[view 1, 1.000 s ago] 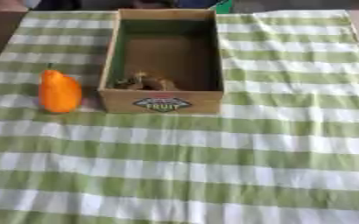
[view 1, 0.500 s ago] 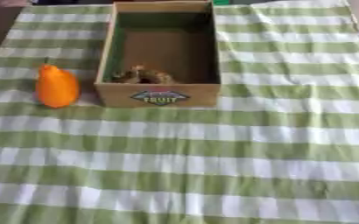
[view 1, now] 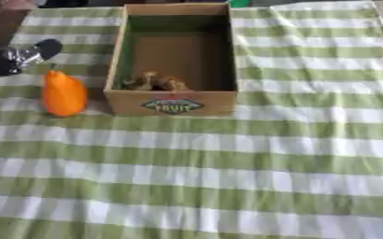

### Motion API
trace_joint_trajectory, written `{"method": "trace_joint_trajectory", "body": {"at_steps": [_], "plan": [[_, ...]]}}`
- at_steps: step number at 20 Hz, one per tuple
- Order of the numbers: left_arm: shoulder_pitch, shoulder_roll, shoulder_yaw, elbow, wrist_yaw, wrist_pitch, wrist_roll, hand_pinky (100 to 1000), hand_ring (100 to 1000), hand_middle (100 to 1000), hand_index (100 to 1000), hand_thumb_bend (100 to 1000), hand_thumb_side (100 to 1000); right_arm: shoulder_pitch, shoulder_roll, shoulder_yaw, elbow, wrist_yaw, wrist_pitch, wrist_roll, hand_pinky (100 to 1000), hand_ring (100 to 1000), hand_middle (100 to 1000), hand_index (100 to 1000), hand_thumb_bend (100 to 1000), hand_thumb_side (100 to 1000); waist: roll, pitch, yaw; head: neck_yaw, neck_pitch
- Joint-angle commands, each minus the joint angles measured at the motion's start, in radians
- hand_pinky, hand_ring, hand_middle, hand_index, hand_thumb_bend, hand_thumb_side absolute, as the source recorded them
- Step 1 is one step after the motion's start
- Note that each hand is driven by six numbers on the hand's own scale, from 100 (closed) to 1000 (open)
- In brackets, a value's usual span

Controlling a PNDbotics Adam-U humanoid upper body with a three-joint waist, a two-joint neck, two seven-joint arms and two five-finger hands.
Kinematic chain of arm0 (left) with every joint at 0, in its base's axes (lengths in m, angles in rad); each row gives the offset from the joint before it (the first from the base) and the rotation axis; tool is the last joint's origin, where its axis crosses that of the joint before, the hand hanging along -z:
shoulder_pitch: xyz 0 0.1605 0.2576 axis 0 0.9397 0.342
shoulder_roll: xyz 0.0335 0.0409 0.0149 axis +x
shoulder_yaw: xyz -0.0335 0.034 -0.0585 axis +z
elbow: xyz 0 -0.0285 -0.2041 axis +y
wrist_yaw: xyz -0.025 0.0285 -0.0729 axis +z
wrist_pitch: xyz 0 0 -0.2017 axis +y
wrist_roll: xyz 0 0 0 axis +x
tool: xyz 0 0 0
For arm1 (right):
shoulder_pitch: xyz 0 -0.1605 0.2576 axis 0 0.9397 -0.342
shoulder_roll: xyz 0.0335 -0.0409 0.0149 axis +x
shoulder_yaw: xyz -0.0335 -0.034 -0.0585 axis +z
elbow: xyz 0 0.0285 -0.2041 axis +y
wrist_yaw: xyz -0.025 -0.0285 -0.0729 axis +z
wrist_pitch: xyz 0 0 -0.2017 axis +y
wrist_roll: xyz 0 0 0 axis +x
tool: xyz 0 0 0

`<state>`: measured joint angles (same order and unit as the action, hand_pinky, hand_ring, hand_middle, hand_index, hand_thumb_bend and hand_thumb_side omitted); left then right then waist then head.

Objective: Pick up objects on the table and place them in the box.

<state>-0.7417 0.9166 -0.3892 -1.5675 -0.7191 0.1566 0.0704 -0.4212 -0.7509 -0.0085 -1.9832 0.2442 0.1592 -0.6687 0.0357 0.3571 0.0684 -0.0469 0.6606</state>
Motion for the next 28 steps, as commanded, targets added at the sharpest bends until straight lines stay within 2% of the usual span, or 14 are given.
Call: {"method": "trace_joint_trajectory", "body": {"at_steps": [1, 2, 4, 5, 7, 11, 13, 22, 28], "plan": [[-0.040, 0.002, -0.011, 0.065, -0.034, -0.038, -0.045, 932, 886, 866, 967, 683, 1000, -0.004, -0.015, -0.012, -0.017, -0.001, 0.005, -0.004, 730, 734, 717, 843, 100, 791, 0.001, -0.022, 0.000, 0.005, -0.014], [-0.050, -0.006, -0.014, 0.087, -0.043, -0.052, -0.059, 933, 889, 867, 968, 675, 1000, -0.003, -0.014, -0.011, -0.017, -0.001, 0.006, -0.003, 730, 734, 717, 843, 100, 792, 0.000, -0.022, 0.000, 0.005, -0.015], [-0.070, -0.023, -0.023, 0.132, -0.054, -0.079, -0.086, 934, 892, 869, 968, 638, 945, -0.002, -0.012, -0.011, -0.017, 0.000, 0.007, -0.002, 730, 732, 716, 843, 100, 794, 0.000, -0.022, 0.001, 0.007, -0.018], [-0.079, -0.031, -0.027, 0.156, -0.057, -0.093, -0.101, 934, 896, 872, 970, 601, 884, -0.002, -0.010, -0.011, -0.017, 0.000, 0.008, -0.002, 729, 730, 714, 841, 100, 793, 0.000, -0.022, 0.000, 0.007, -0.019], [-0.090, -0.042, -0.030, 0.199, -0.058, -0.124, -0.131, 937, 904, 877, 972, 568, 824, -0.002, -0.007, -0.012, -0.017, 0.001, 0.009, -0.004, 728, 729, 712, 839, 100, 792, -0.001, -0.021, 0.000, 0.007, -0.021], [-0.103, -0.054, -0.022, 0.250, -0.052, -0.178, -0.191, 942, 919, 879, 968, 552, 763, 0.001, 0.000, -0.011, -0.017, 0.001, 0.012, -0.008, 727, 723, 706, 835, 100, 792, -0.001, -0.020, 0.003, 0.007, -0.023], [-0.110, -0.057, -0.017, 0.263, -0.047, -0.191, -0.222, 935, 918, 878, 973, 505, 727, 0.002, 0.004, -0.011, -0.017, -0.001, 0.014, -0.011, 726, 720, 703, 833, 100, 792, -0.001, -0.020, 0.005, 0.008, -0.024], [-0.124, -0.068, -0.011, 0.273, -0.002, -0.167, -0.369, 908, 911, 886, 996, 334, 622, 0.010, 0.018, -0.013, -0.017, -0.004, 0.024, -0.030, 721, 710, 690, 825, 100, 789, 0.000, -0.016, 0.004, 0.013, -0.032], [-0.136, -0.084, -0.011, 0.279, 0.043, -0.129, -0.458, 897, 909, 878, 1000, 361, 632, 0.014, 0.030, -0.015, -0.017, 0.001, 0.030, -0.051, 717, 705, 683, 819, 100, 780, 0.002, -0.012, 0.000, 0.017, -0.036]]}}
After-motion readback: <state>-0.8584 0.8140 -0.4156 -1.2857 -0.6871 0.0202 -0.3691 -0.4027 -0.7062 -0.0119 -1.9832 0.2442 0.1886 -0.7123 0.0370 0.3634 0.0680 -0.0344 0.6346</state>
